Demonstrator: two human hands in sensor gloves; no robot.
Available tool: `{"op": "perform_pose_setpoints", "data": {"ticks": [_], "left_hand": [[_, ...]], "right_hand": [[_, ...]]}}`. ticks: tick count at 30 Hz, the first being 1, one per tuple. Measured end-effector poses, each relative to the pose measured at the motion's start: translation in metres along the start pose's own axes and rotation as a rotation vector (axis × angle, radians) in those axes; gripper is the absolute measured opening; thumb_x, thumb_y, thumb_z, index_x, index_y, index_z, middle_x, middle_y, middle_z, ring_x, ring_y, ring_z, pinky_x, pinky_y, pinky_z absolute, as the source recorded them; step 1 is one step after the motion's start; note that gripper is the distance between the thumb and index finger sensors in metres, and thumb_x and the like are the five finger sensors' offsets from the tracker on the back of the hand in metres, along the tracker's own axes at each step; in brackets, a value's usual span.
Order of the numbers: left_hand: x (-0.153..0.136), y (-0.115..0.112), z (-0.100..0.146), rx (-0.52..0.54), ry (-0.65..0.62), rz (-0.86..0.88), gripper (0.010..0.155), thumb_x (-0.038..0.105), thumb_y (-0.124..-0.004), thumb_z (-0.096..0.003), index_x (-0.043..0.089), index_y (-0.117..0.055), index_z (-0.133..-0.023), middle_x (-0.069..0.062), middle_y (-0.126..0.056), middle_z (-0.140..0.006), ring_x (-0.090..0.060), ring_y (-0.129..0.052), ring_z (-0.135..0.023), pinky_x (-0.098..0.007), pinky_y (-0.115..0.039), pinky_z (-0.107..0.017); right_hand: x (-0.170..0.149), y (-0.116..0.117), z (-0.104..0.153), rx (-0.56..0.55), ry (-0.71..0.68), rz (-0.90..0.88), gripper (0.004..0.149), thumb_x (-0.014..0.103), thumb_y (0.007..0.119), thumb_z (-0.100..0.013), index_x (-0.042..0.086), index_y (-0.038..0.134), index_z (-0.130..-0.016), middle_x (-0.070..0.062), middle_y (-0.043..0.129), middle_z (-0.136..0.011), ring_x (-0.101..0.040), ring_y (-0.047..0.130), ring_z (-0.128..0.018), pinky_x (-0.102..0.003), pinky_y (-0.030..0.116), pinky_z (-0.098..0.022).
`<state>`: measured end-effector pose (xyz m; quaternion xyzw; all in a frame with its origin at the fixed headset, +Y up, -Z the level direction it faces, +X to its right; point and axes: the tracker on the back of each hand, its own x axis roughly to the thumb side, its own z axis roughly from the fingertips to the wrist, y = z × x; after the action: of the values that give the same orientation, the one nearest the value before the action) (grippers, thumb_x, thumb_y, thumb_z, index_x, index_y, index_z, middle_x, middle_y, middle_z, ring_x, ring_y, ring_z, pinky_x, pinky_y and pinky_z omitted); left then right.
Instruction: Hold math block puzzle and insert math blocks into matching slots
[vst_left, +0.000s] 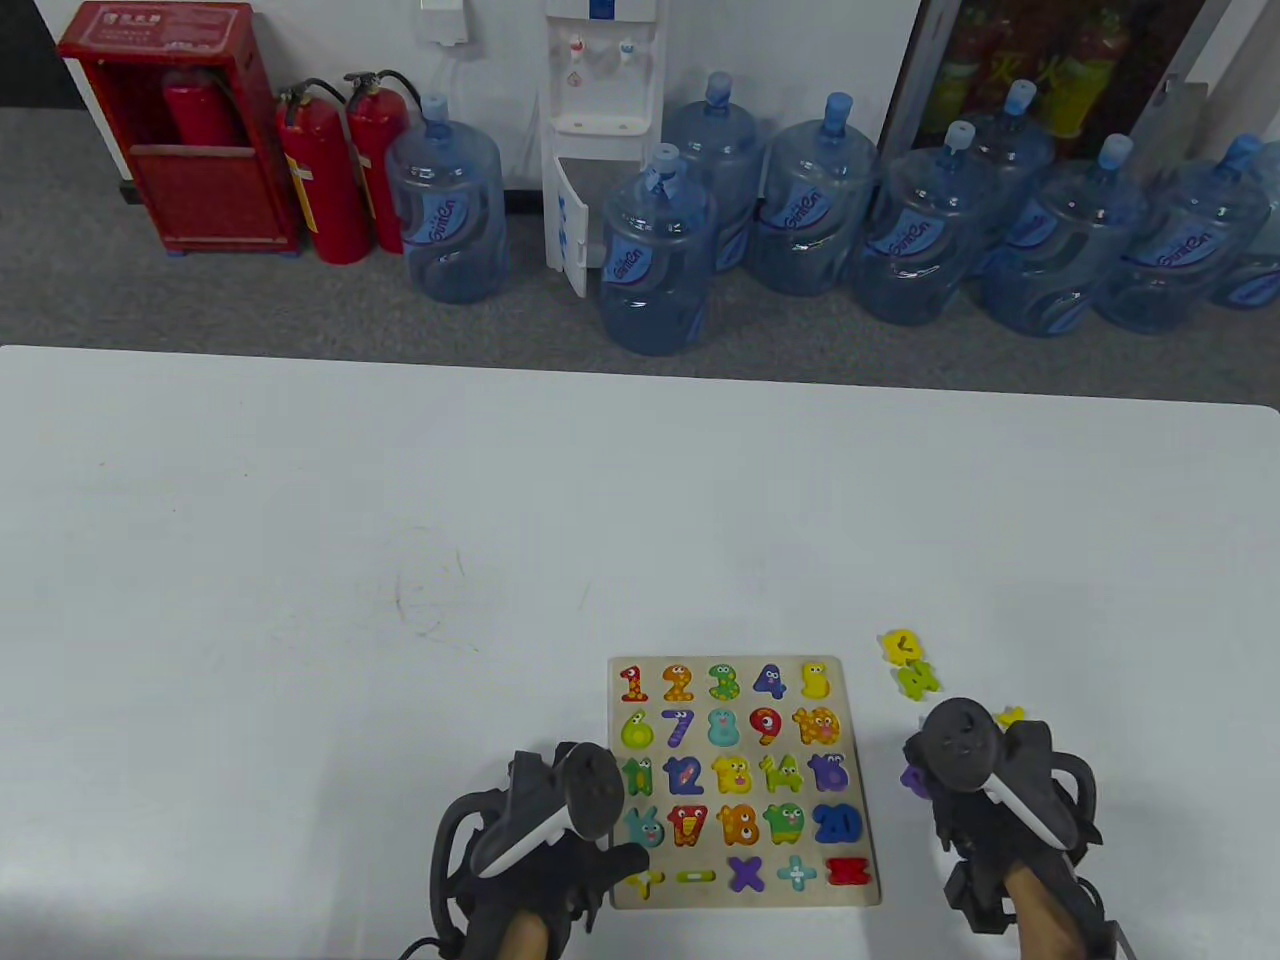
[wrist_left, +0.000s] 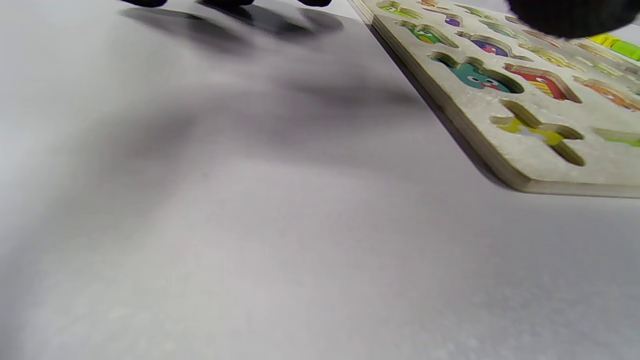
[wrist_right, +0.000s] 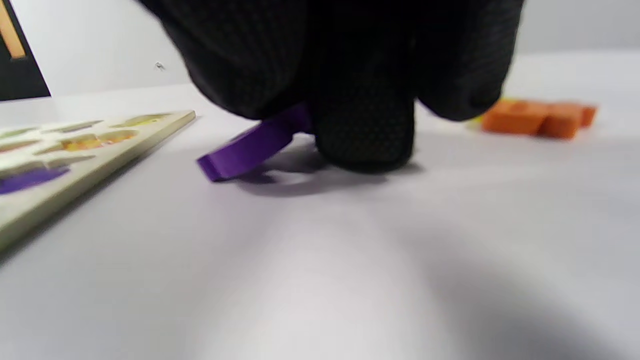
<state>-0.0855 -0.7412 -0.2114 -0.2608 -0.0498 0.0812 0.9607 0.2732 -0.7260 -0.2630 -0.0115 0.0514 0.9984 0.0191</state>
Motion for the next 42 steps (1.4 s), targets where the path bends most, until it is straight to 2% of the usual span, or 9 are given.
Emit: {"op": "perform_pose_setpoints", "data": {"ticks": [6,10,14,16,20,25,34,36,42], "left_hand": [[0.0,0.0,0.0,-0.001,-0.001,0.0,0.089,0.067,-0.068,-0.0348,0.033,-0.032,-0.109,0.003,-0.028,-0.116,-0.047,-0.034,-0.109,-0.07,-0.047,-0.074],[0.0,0.0,0.0,-0.001,-0.003,0.001,0.089,0.067,-0.068,-0.0349,0.032,-0.033,-0.109,0.004,-0.028,-0.116,-0.047,-0.034,-0.109,-0.07,-0.047,-0.074],[0.0,0.0,0.0,-0.004,-0.003,0.001,0.089,0.067,-0.068,-0.0349,0.032,-0.033,-0.109,0.003,-0.027,-0.116,-0.047,-0.033,-0.109,-0.07,-0.047,-0.074],[0.0,0.0,0.0,-0.003,-0.003,0.007,0.089,0.067,-0.068,-0.0348,0.032,-0.033,-0.109,0.003,-0.027,-0.116,-0.047,-0.033,-0.109,-0.07,-0.046,-0.074],[0.0,0.0,0.0,-0.004,-0.002,0.002,0.089,0.067,-0.068,-0.0347,0.033,-0.033,-0.109,0.004,-0.028,-0.116,-0.047,-0.033,-0.109,-0.069,-0.047,-0.074],[0.0,0.0,0.0,-0.003,-0.004,0.007,0.089,0.067,-0.068,-0.0348,0.032,-0.033,-0.109,0.004,-0.028,-0.116,-0.047,-0.033,-0.109,-0.069,-0.047,-0.074],[0.0,0.0,0.0,-0.007,-0.005,0.009,0.089,0.067,-0.068,-0.0349,0.033,-0.033,-0.109,0.004,-0.028,-0.116,-0.047,-0.033,-0.109,-0.069,-0.046,-0.074],[0.0,0.0,0.0,-0.005,-0.004,0.009,0.089,0.067,-0.067,-0.0348,0.033,-0.033,-0.109,0.004,-0.028,-0.116,-0.047,-0.033,-0.109,-0.069,-0.047,-0.074],[0.0,-0.001,0.0,-0.008,-0.005,0.011,0.089,0.067,-0.067,-0.0349,0.033,-0.033,-0.109,0.004,-0.027,-0.116,-0.047,-0.033,-0.109,-0.069,-0.047,-0.074]], "right_hand": [[0.011,0.008,-0.001,0.02,-0.018,0.073,0.048,0.023,0.079,-0.033,0.029,0.074,-0.08,-0.001,0.071,-0.095,-0.027,0.089,-0.076,-0.045,0.075,-0.058],[0.013,0.011,-0.002,0.017,-0.034,0.07,0.048,0.022,0.08,-0.032,0.035,0.075,-0.077,0.007,0.072,-0.094,-0.023,0.082,-0.083,-0.044,0.071,-0.063],[0.018,0.014,-0.001,0.038,-0.066,0.074,0.055,0.029,0.087,-0.027,0.034,0.073,-0.08,0.003,0.069,-0.096,-0.026,0.079,-0.085,-0.045,0.069,-0.064],[0.021,0.018,-0.002,0.024,-0.059,0.092,0.057,0.032,0.089,-0.025,0.034,0.073,-0.079,0.002,0.069,-0.096,-0.026,0.077,-0.084,-0.045,0.069,-0.064],[0.029,0.017,-0.002,-0.069,-0.053,0.119,0.048,0.031,0.09,-0.022,0.032,0.08,-0.069,0.001,0.08,-0.086,-0.022,0.088,-0.075,-0.044,0.073,-0.062],[0.036,0.016,0.0,-0.074,-0.085,0.141,0.051,0.028,0.09,-0.022,0.028,0.076,-0.071,-0.001,0.08,-0.086,-0.023,0.089,-0.074,-0.044,0.073,-0.062],[0.047,0.008,0.003,-0.127,-0.183,-0.017,0.05,0.032,0.09,-0.023,0.03,0.077,-0.071,0.001,0.083,-0.084,-0.02,0.091,-0.073,-0.044,0.072,-0.064],[0.052,0.008,0.005,-0.141,-0.205,-0.03,0.044,0.027,0.087,-0.027,0.031,0.078,-0.069,0.002,0.084,-0.083,-0.019,0.092,-0.071,-0.044,0.073,-0.063],[0.058,0.009,0.006,-0.168,-0.211,-0.028,0.04,0.024,0.086,-0.028,0.033,0.08,-0.066,0.004,0.086,-0.08,-0.017,0.093,-0.069,-0.042,0.074,-0.062]]}}
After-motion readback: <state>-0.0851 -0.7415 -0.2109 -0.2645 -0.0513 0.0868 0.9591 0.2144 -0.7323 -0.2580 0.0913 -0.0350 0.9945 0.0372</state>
